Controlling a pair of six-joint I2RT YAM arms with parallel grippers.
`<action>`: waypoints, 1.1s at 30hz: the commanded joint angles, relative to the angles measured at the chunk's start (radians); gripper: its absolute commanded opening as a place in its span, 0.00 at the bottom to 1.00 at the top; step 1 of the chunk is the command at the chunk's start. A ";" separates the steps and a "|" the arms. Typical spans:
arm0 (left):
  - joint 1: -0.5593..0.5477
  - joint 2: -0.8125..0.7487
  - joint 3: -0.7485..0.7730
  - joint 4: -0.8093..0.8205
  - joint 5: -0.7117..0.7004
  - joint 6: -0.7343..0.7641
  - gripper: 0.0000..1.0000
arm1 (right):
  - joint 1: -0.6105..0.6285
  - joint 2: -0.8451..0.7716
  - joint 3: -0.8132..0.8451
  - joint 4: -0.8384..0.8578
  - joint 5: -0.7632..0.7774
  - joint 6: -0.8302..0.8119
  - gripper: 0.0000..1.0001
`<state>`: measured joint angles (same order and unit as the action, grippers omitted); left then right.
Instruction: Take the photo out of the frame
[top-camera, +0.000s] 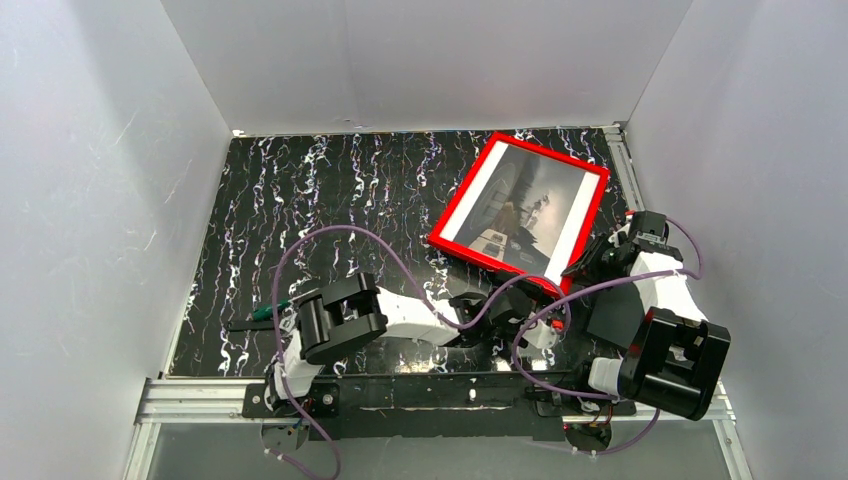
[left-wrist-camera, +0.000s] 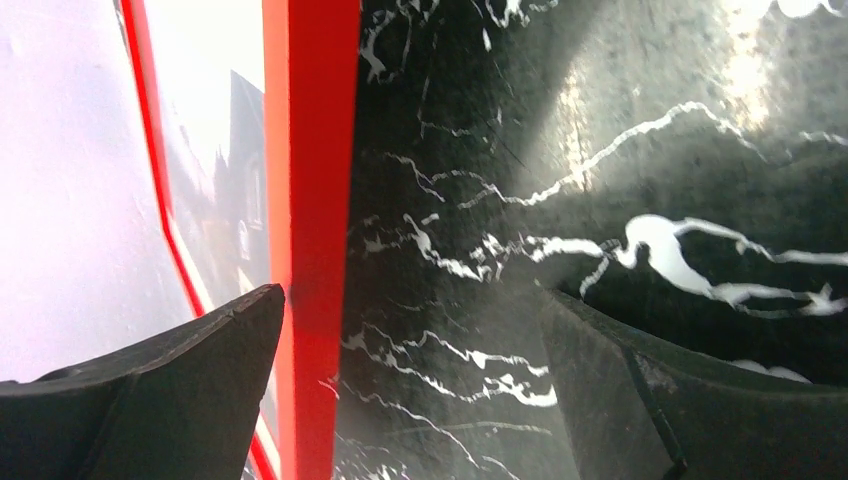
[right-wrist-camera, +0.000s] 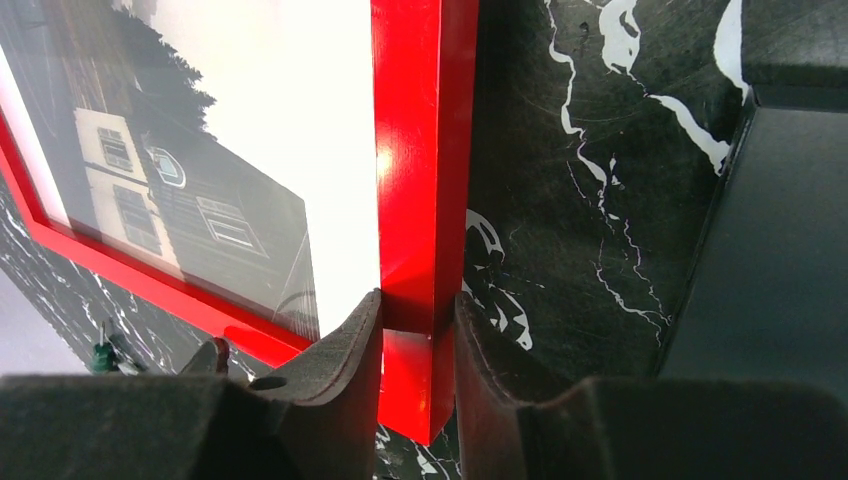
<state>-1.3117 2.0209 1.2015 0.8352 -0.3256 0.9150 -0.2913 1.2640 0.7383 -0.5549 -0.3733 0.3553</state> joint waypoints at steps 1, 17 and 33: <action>0.006 0.085 0.055 -0.058 -0.022 0.025 1.00 | 0.004 -0.035 0.009 0.003 -0.079 0.008 0.01; 0.050 0.276 0.219 0.063 -0.057 0.128 0.69 | 0.004 -0.076 0.016 -0.049 -0.099 0.011 0.01; 0.049 0.212 0.189 0.046 -0.093 0.146 0.17 | 0.006 -0.094 0.044 -0.073 -0.087 0.020 0.01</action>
<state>-1.2694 2.2822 1.4239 0.9779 -0.4068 1.1080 -0.2867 1.2076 0.7345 -0.6094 -0.4488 0.3676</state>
